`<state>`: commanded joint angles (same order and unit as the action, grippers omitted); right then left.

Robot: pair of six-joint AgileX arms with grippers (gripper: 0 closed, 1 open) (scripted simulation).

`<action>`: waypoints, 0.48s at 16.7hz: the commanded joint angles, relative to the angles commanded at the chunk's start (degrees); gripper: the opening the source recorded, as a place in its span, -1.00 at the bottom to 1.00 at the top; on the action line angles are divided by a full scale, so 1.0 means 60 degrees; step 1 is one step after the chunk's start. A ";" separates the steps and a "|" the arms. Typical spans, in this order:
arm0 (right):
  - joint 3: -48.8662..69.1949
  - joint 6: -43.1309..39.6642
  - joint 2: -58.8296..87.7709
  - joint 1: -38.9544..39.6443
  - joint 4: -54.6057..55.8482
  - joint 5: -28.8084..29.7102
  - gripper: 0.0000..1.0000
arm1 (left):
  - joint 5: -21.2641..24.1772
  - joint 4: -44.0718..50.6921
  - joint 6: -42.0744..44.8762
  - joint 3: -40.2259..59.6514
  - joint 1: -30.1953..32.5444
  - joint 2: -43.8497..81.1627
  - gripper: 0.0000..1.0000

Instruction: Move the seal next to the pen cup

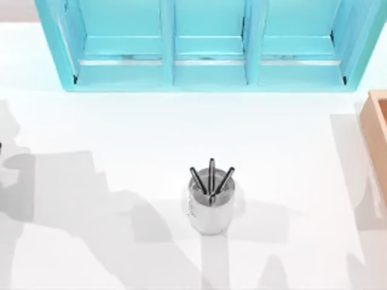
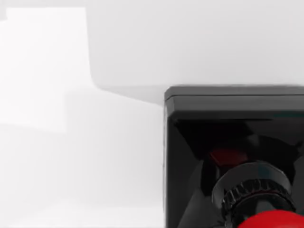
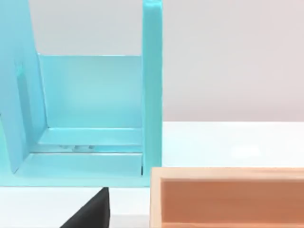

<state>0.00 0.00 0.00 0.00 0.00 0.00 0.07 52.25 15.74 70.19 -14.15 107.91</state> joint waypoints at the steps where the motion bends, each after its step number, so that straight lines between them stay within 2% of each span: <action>1: 0.0000 0.0000 0.0000 0.0000 0.0000 0.0000 1.00 | -0.0001 0.0022 -0.0023 0.0024 0.0024 -0.0003 -1.00; 4: 0.0000 0.0000 0.0000 0.0000 0.0000 0.0000 1.00 | 0.0002 0.0673 -0.0669 0.0683 0.0667 -0.0109 -1.00; 8: 0.0000 0.0000 0.0000 0.0000 0.0000 0.0000 1.00 | 0.0007 0.2838 -0.2145 0.2196 0.2140 -0.0414 -1.00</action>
<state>0.00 0.00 0.00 0.00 0.00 0.00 0.11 69.28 2.88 83.36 -1.31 105.43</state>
